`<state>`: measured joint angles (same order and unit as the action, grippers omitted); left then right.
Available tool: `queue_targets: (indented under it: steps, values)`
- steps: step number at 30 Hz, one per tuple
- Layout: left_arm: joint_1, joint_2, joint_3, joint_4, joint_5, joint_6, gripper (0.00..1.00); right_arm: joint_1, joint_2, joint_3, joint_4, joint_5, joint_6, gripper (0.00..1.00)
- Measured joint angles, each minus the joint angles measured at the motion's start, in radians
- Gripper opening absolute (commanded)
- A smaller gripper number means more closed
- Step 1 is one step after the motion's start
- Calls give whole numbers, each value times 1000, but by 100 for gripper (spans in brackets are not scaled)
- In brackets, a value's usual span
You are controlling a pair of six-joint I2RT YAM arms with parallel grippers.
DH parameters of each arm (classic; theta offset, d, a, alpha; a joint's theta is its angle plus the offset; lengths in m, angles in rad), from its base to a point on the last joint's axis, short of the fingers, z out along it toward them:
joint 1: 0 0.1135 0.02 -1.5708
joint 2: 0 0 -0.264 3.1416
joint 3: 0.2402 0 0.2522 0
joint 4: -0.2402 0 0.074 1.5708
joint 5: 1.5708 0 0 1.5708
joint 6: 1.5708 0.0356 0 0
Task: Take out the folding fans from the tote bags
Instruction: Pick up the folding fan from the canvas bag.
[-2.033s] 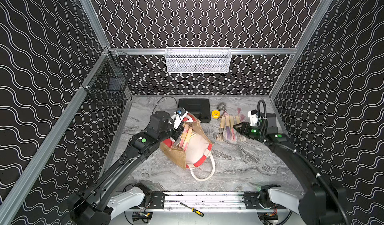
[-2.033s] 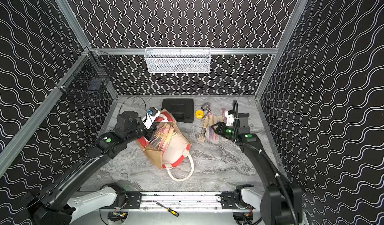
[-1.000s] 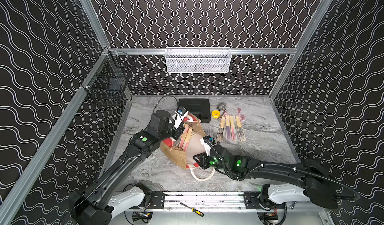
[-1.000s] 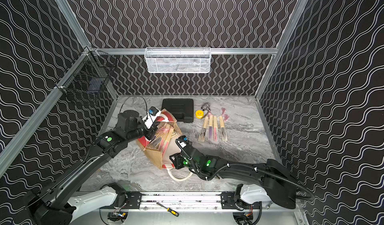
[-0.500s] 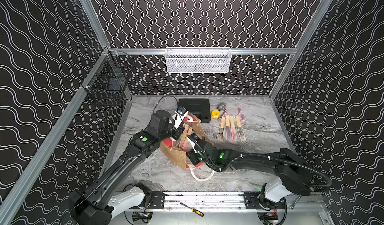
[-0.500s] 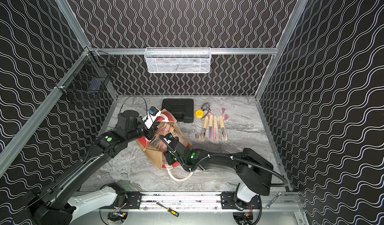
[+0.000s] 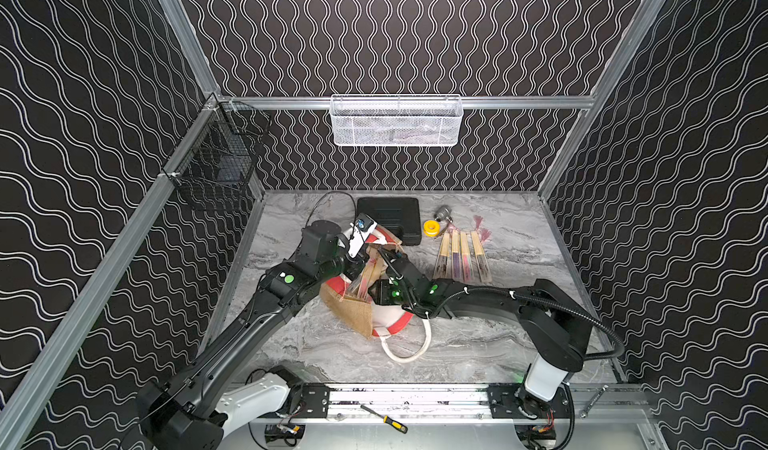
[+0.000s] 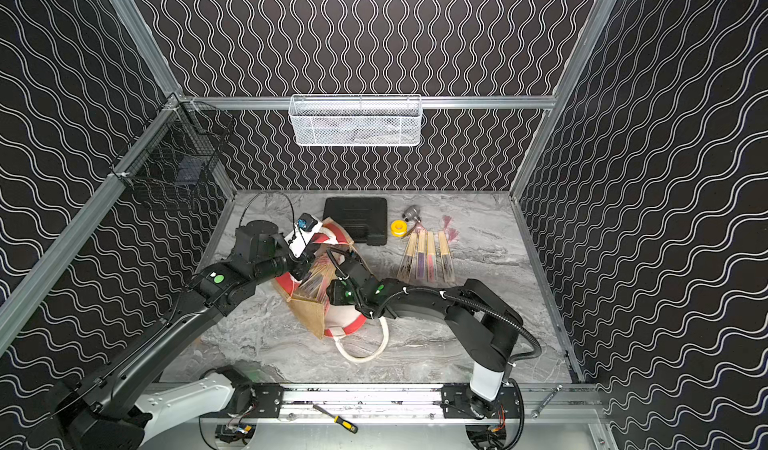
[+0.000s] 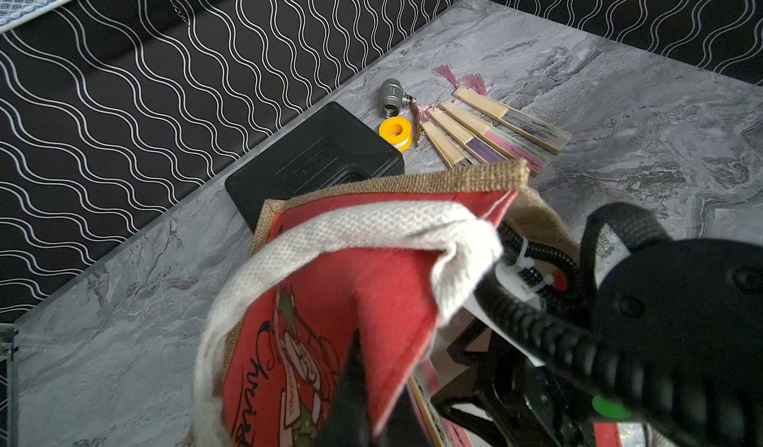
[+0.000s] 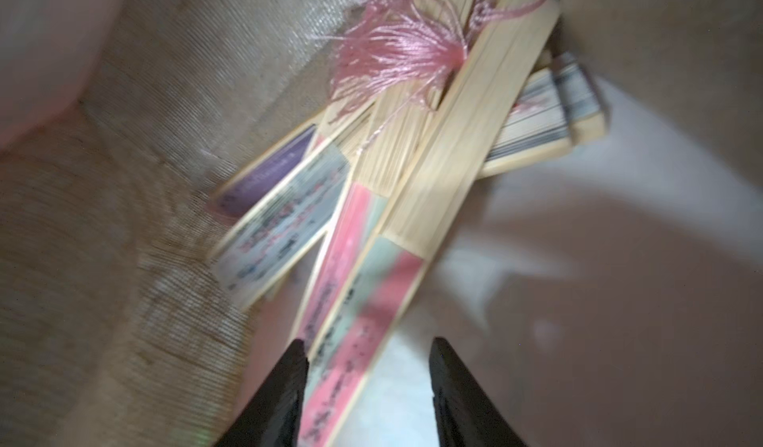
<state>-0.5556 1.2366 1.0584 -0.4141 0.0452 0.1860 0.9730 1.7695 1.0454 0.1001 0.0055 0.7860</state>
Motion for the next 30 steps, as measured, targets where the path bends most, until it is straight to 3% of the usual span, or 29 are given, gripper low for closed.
queue_targets:
  steps: [16,30]
  values:
    - [0,1,0,-7,3,0,0,-58,115,-30,214,-143,234,48]
    - [0,1,0,-7,3,0,0,-63,174,-27,266,-194,280,30]
